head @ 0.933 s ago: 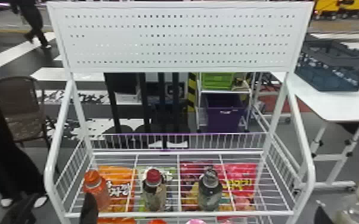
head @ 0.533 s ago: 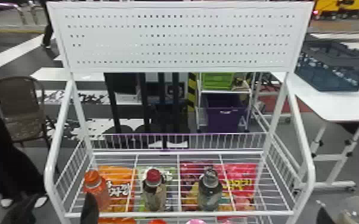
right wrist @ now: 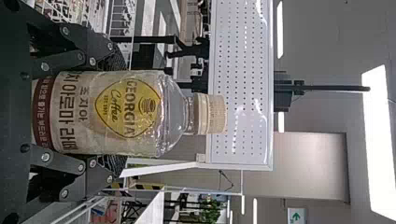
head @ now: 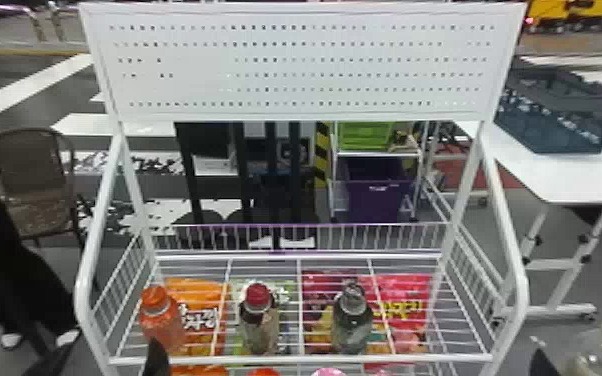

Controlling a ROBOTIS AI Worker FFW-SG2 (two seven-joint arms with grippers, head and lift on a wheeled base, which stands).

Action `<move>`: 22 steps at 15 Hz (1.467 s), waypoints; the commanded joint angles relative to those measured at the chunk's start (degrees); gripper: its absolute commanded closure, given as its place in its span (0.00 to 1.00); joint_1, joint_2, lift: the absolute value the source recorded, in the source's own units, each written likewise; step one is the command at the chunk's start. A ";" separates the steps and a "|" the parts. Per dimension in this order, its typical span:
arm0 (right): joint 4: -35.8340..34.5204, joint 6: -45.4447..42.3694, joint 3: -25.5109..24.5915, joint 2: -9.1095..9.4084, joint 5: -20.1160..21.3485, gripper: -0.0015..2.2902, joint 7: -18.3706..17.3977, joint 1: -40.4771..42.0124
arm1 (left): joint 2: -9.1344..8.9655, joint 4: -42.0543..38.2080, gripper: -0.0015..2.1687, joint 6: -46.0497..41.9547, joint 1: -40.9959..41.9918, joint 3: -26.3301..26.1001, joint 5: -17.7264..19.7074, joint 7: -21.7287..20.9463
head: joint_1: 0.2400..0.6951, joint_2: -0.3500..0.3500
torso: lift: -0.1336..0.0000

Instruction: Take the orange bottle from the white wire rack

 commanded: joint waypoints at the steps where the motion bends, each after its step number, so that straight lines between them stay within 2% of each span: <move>1: 0.07 0.11 0.00 0.05 0.00 0.42 0.00 -0.11 | -0.12 5.75 0.04 -2.63 -1.92 -1.56 0.44 0.09 | 0.57 0.50 | 1.00; 6: 0.16 0.81 -0.09 0.05 0.09 0.42 0.00 -0.37 | -0.21 17.97 0.04 -4.56 -8.60 -5.16 1.75 0.35 | 0.57 0.50 | 1.00; 9: 0.34 1.34 -0.17 0.05 0.18 0.42 0.00 -0.55 | -1.35 26.76 0.04 -12.47 -12.64 -5.52 3.16 -1.23 | 0.57 0.50 | 1.00; 11: 0.25 1.87 -0.17 0.05 0.44 0.42 -0.08 -0.72 | -1.44 31.50 0.04 -14.05 -15.98 -6.66 3.16 -1.05 | 0.57 0.50 | 1.00; 14: 0.25 3.28 -0.26 0.05 0.53 0.42 -0.08 -1.25 | -1.52 38.45 0.04 -18.80 -20.99 -7.36 5.27 -1.49 | 0.57 0.50 | 1.00; 16: 0.34 3.63 -0.44 0.05 0.62 0.42 -0.08 -1.34 | -1.44 41.96 0.04 -19.50 -24.07 -7.36 6.24 -3.16 | 0.57 0.50 | 1.00; 22: 0.07 4.86 -1.14 0.05 0.62 0.42 0.00 -1.60 | -1.35 50.14 0.04 -19.50 -33.21 -7.45 7.91 -4.13 | 0.57 0.50 | 1.00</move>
